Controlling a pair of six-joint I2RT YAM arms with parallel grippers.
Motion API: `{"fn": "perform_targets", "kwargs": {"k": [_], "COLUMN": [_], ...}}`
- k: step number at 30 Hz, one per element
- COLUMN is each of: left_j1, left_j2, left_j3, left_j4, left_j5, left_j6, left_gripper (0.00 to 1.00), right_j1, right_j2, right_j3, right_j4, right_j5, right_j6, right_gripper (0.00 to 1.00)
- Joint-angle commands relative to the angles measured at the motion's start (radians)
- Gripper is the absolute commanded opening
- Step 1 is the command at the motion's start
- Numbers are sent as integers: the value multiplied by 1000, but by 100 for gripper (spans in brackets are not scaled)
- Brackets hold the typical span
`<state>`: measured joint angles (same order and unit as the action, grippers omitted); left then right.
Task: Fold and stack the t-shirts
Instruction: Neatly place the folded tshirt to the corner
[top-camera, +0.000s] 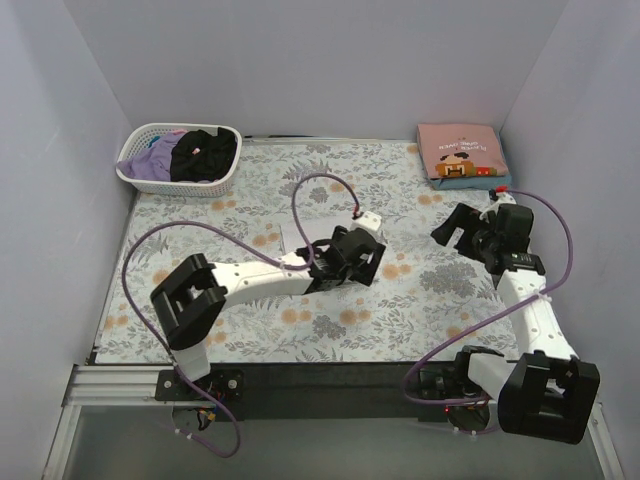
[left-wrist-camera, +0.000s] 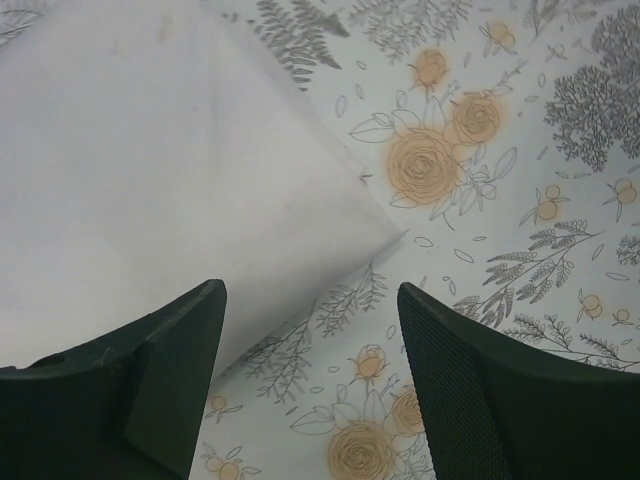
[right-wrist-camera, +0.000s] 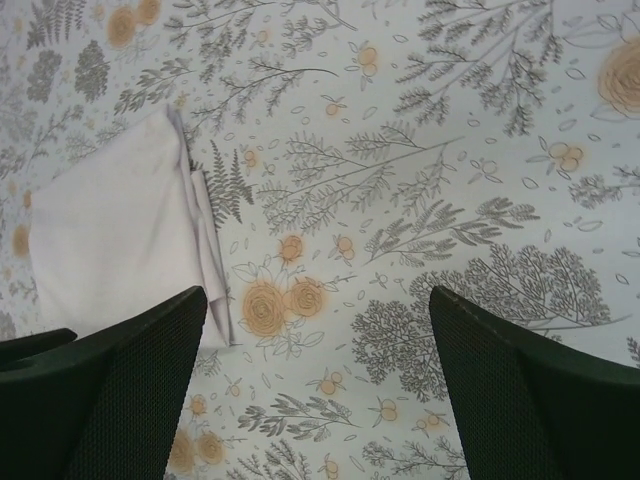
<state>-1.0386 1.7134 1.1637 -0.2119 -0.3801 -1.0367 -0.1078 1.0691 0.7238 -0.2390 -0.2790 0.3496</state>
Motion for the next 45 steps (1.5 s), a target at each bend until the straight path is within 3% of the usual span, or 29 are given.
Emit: {"fn": "perform_targets", "kwargs": {"k": [1, 11, 24, 30, 34, 35, 45], "left_j1": [-77, -123, -158, -166, -178, -179, -181], "left_j2": [113, 350, 457, 502, 489, 480, 267], "left_j3": [118, 292, 340, 356, 341, 324, 182], "left_j4": [-76, -104, -101, -83, -77, -69, -32], "left_j5": [-83, -174, -327, -358, -378, -378, -336], "left_j6": [104, 208, 290, 334, 328, 322, 222], "left_gripper": [68, 55, 49, 34, 10, 0, 0], "right_j1": [-21, -26, -27, -27, -27, -27, -24], "right_j2": [-64, -86, -43, -29, -17, -12, 94], "right_j3": [-56, -122, -188, -204, -216, -222, -299], "right_j4": [-65, -51, 16, 40, 66, 76, 338], "right_j5": [62, 80, -17, -52, -100, -117, -400], "right_j6": [35, 37, 35, 43, 37, 35, 195], "right_gripper": [98, 98, 95, 94, 94, 93, 98]}}
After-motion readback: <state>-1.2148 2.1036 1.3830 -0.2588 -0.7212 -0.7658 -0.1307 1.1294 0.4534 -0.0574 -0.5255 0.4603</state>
